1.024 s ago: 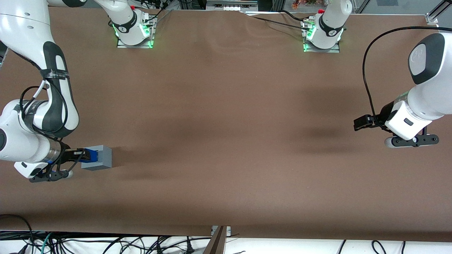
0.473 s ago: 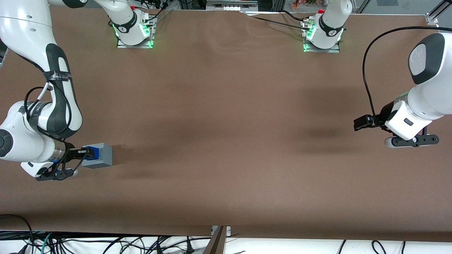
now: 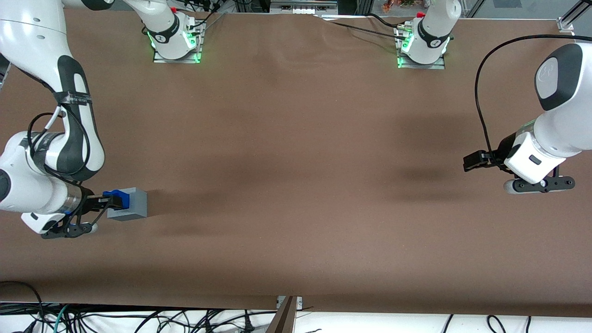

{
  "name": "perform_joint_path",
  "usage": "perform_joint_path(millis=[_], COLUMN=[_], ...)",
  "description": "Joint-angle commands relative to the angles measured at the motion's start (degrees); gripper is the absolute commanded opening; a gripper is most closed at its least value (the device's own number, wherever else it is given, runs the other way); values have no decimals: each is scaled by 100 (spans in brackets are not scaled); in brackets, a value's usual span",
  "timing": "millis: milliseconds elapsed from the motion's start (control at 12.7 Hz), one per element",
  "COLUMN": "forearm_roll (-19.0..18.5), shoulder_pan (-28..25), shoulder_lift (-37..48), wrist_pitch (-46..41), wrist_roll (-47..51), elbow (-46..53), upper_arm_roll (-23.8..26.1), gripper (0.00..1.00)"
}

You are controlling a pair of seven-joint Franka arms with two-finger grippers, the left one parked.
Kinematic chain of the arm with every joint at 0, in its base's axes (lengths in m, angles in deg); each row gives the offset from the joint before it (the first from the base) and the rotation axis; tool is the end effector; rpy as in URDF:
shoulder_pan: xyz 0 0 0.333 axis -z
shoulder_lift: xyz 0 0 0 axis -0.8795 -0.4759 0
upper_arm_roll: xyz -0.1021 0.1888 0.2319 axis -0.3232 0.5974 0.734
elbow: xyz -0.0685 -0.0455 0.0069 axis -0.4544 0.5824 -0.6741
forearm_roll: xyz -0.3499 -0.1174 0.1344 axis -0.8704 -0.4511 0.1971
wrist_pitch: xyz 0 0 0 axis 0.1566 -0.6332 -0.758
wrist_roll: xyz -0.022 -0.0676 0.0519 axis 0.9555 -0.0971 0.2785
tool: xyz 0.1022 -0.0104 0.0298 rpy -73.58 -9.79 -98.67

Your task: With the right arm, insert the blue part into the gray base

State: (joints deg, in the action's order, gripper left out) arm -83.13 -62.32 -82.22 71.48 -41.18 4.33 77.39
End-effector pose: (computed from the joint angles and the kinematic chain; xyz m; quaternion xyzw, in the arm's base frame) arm 0.7291 -0.0432 0.3217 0.9970 0.0757 -0.0151 0.0066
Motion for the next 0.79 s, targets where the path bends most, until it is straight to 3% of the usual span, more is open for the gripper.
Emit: perform_joint_path(millis=[0, 394, 473, 630, 709], forearm_roll=[72, -50, -277, -1224, -1324], shoulder_pan=[38, -188, -321, -671, -761], shoulder_lift=[76, 638, 665, 823, 1093], wrist_pitch=[-87, -323, -586, -693, -763], wrist_roll=[-4, 74, 75, 14, 13], elbow=[240, 240, 249, 345, 380], upper_arm_roll=[21, 74, 56, 91, 100], gripper=[100, 100, 100, 100, 100])
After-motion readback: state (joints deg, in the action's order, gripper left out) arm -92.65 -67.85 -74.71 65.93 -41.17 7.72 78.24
